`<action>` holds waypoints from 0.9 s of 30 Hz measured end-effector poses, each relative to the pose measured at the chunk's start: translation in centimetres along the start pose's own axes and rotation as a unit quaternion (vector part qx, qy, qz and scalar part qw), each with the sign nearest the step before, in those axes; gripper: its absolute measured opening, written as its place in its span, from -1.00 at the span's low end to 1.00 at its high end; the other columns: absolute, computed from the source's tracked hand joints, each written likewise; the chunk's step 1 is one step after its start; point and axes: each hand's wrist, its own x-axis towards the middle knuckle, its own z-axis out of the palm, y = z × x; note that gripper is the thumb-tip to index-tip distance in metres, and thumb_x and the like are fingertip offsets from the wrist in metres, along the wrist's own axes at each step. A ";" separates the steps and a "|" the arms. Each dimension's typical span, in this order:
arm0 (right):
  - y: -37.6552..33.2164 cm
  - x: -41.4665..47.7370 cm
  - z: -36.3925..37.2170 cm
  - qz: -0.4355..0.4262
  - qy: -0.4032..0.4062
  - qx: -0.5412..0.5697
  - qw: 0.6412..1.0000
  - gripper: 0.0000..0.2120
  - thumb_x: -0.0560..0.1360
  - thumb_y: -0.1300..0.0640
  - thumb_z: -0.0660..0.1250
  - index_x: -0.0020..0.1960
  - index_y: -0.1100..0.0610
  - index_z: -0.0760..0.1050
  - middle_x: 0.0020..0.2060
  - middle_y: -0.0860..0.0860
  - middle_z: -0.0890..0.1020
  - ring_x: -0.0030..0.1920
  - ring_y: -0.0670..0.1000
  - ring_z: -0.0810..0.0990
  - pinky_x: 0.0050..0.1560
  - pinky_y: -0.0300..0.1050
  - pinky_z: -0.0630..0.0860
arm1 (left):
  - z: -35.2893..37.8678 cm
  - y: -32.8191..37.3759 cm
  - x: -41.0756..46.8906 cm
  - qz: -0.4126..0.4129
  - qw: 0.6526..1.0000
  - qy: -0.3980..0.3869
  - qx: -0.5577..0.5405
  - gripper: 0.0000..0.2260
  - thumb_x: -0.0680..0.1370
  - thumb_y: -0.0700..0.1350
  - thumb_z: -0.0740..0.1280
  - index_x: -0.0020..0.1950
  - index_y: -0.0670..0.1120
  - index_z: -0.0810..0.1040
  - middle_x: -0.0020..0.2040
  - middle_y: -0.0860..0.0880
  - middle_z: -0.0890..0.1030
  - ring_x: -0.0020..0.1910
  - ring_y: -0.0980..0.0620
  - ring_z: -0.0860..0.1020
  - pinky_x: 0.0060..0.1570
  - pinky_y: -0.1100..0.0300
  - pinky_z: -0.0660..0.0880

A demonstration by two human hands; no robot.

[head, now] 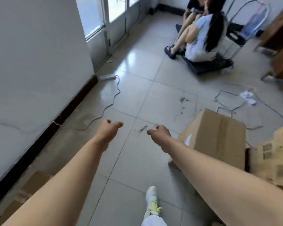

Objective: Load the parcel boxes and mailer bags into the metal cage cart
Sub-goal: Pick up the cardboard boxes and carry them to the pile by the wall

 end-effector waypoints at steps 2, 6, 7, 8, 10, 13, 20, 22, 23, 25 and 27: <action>3.8 0.4 -4.0 0.040 0.027 0.023 0.999 -0.57 0.52 0.05 0.29 0.30 0.26 0.39 0.19 0.13 0.48 0.24 0.18 0.47 0.05 -0.09 0.42 | 4.6 1.9 -0.9 0.020 0.999 -0.039 0.026 -0.44 0.53 -0.06 0.38 0.43 -0.27 0.30 0.37 -0.23 0.41 0.30 -0.15 0.43 0.19 0.08 0.37; 11.5 2.1 -11.2 0.120 0.083 0.083 0.986 -0.46 0.53 0.01 0.30 0.40 0.26 0.30 0.36 0.18 0.38 0.32 0.20 0.40 0.17 -0.08 0.38 | 14.5 3.8 -2.5 0.036 0.989 -0.119 0.076 -0.55 0.54 -0.06 0.37 0.31 -0.30 0.41 0.15 -0.18 0.53 0.07 -0.06 0.47 0.04 0.18 0.38; 12.7 2.6 -12.3 0.133 0.091 0.097 0.982 -0.44 0.53 0.01 0.30 0.42 0.26 0.28 0.37 0.19 0.37 0.33 0.20 0.38 0.20 -0.07 0.37 | 16.0 3.8 -2.6 0.036 0.986 -0.137 0.085 -0.62 0.54 -0.07 0.37 0.20 -0.32 0.46 0.03 -0.18 0.56 0.01 -0.11 0.50 -0.03 0.14 0.43; 14.4 3.2 -13.9 0.148 0.100 0.108 0.978 -0.42 0.53 0.00 0.30 0.43 0.26 0.26 0.38 0.18 0.36 0.34 0.20 0.37 0.24 -0.06 0.36 | 18.5 3.8 -2.7 0.033 0.982 -0.155 0.098 -0.68 0.53 -0.07 0.36 0.09 -0.31 0.47 -0.09 -0.19 0.56 -0.06 -0.15 0.52 -0.11 0.14 0.45; 17.1 4.6 -16.4 0.175 0.117 0.120 0.970 -0.37 0.52 -0.04 0.30 0.47 0.24 0.21 0.40 0.18 0.33 0.37 0.21 0.35 0.34 0.01 0.34 | 22.5 3.5 -2.4 0.029 0.976 -0.175 0.126 -0.62 0.53 -0.04 0.36 0.09 -0.37 0.47 -0.03 -0.34 0.55 -0.04 -0.22 0.55 -0.06 0.06 0.48; 21.6 7.8 -20.0 0.213 0.125 0.119 0.962 -0.40 0.54 -0.03 0.29 0.46 0.24 0.22 0.39 0.15 0.34 0.34 0.21 0.38 0.25 0.00 0.37 | 29.2 2.7 -1.3 0.017 0.968 -0.184 0.172 -0.71 0.55 -0.04 0.34 -0.21 -0.20 0.36 -0.28 -0.13 0.41 -0.34 0.01 0.37 -0.38 0.18 0.26; 28.7 15.6 -25.0 0.259 0.149 0.118 0.947 -0.39 0.51 -0.05 0.30 0.43 0.23 0.25 0.37 0.15 0.36 0.30 0.21 0.40 0.23 0.03 0.41 | 41.9 1.1 2.9 -0.018 0.958 -0.195 0.209 -0.61 0.54 -0.05 0.35 0.21 -0.31 0.42 -0.08 -0.13 0.49 -0.14 -0.06 0.48 -0.22 0.19 0.36; 30.1 17.6 -25.3 0.278 0.160 0.126 0.939 -0.33 0.49 -0.09 0.30 0.46 0.21 0.20 0.40 0.15 0.31 0.34 0.21 0.36 0.31 0.11 0.37 | 44.2 0.7 4.1 -0.013 0.960 -0.175 0.218 -0.46 0.51 -0.03 0.37 0.37 -0.31 0.32 0.23 -0.23 0.48 0.18 -0.17 0.49 0.08 0.10 0.47; 30.7 18.6 -25.4 0.290 0.165 0.132 0.933 -0.29 0.48 -0.11 0.31 0.47 0.21 0.16 0.42 0.14 0.29 0.36 0.22 0.33 0.34 0.15 0.34 | 45.3 0.6 4.7 -0.012 0.959 -0.168 0.227 -0.41 0.50 -0.02 0.38 0.39 -0.31 0.29 0.30 -0.25 0.44 0.26 -0.19 0.45 0.22 0.04 0.45; 31.9 20.4 -25.4 0.307 0.174 0.159 0.922 -0.24 0.46 -0.15 0.32 0.48 0.21 0.12 0.43 0.15 0.28 0.38 0.22 0.31 0.37 0.17 0.30 | 46.9 0.3 6.0 -0.017 0.959 -0.160 0.232 -0.38 0.49 -0.01 0.38 0.41 -0.29 0.26 0.34 -0.26 0.41 0.31 -0.20 0.42 0.30 -0.03 0.40; 32.6 21.7 -25.3 0.319 0.173 0.192 0.912 -0.22 0.48 -0.18 0.31 0.50 0.22 0.10 0.43 0.15 0.30 0.38 0.22 0.33 0.37 0.14 0.31 | 48.0 -0.1 7.2 -0.034 0.965 -0.155 0.211 -0.39 0.48 0.00 0.39 0.39 -0.27 0.28 0.31 -0.25 0.45 0.25 -0.21 0.47 0.24 0.01 0.45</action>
